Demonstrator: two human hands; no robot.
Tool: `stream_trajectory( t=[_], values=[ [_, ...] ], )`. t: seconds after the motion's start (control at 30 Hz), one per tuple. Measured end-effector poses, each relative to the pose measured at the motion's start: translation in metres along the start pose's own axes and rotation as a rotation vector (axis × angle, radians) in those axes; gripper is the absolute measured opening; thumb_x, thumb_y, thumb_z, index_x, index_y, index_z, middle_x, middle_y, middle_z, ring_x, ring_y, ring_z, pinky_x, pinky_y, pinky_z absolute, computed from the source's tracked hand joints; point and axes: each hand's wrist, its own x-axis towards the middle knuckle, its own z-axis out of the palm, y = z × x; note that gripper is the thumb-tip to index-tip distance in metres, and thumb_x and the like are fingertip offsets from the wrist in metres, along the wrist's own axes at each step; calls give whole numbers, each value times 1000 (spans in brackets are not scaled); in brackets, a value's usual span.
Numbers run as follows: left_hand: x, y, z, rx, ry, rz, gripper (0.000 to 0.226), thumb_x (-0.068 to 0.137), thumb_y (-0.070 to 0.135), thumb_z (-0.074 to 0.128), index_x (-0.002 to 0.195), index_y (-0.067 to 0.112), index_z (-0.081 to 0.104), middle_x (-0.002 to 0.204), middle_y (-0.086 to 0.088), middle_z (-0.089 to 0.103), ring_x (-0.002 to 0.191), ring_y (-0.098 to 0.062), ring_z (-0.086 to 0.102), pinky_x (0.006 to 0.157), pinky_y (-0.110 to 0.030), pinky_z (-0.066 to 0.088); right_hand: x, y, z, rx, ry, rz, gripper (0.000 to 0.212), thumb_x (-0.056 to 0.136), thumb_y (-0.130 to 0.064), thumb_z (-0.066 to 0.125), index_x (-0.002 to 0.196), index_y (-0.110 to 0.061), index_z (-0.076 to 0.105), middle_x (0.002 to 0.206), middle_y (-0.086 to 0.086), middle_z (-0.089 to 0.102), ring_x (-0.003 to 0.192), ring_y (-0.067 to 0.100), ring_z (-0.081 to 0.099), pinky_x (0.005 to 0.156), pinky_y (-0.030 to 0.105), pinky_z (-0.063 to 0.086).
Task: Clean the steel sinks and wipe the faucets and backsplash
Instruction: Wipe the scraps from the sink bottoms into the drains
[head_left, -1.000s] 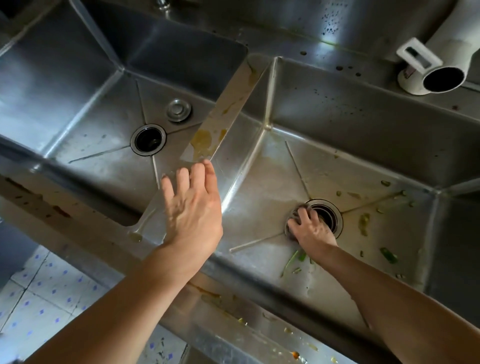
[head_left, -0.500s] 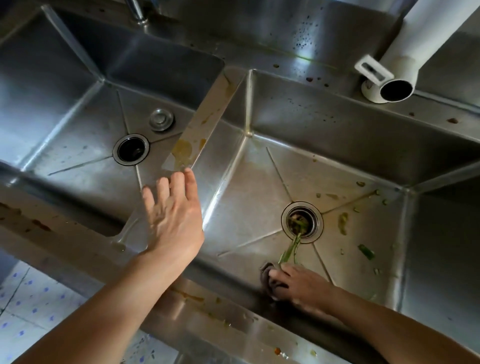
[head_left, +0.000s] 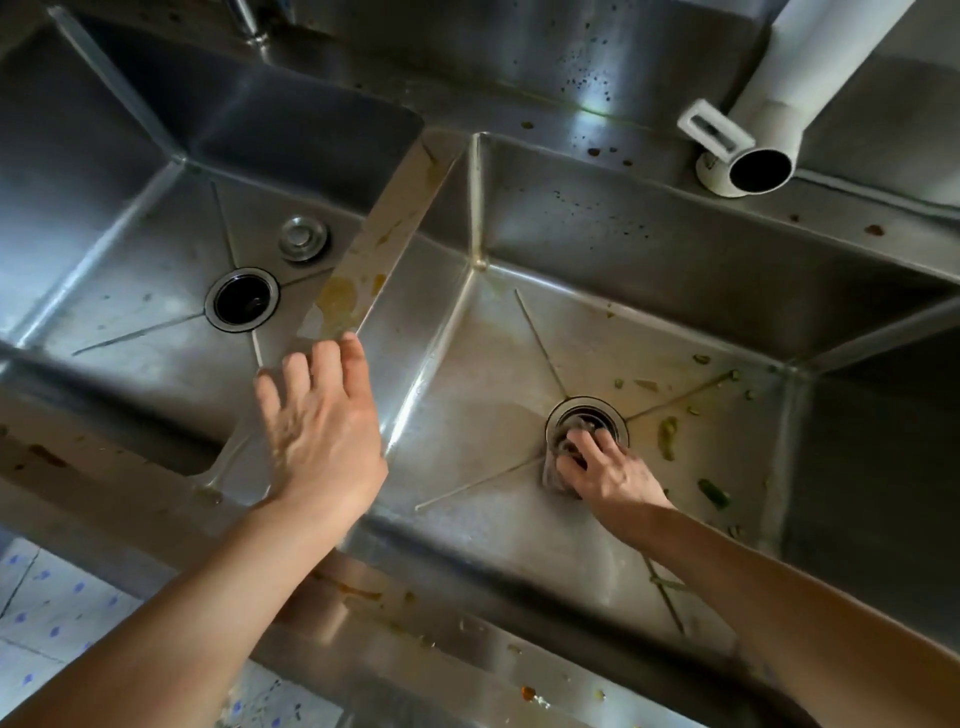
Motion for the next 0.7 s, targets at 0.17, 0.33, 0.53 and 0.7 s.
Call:
stream_trajectory(
  t=[0.17,0.33,0.53,0.7],
  values=[
    [-1,19,-3,-30,75,63,98,43,8,82,133,-5,46,127,-24,42,110,-39,34,97,-60,26,-78,11,6,51,-164,-293,60,39,-24,92,95,-27,70,112,6,66,92,26,68,54,28,57],
    [0,77,8,-37,-263,438,81,82,19,62,149,16,15,149,-7,11,136,-28,15,113,-46,8,-113,25,45,80,-432,-415,40,82,-23,65,119,-28,51,143,12,44,127,35,47,97,45,47],
    [14,122,57,-4,-560,559,73,83,7,53,147,22,21,152,-3,17,139,-25,18,113,-49,12,-65,23,45,64,-408,-306,55,60,-24,84,110,-28,61,134,8,51,119,30,51,93,42,48],
    [28,136,89,83,-734,558,72,86,6,48,149,23,17,158,0,7,144,-22,11,115,-49,9,-7,30,36,83,-173,-217,40,79,-8,65,118,-16,57,138,17,41,121,38,43,91,51,48]
  ],
)
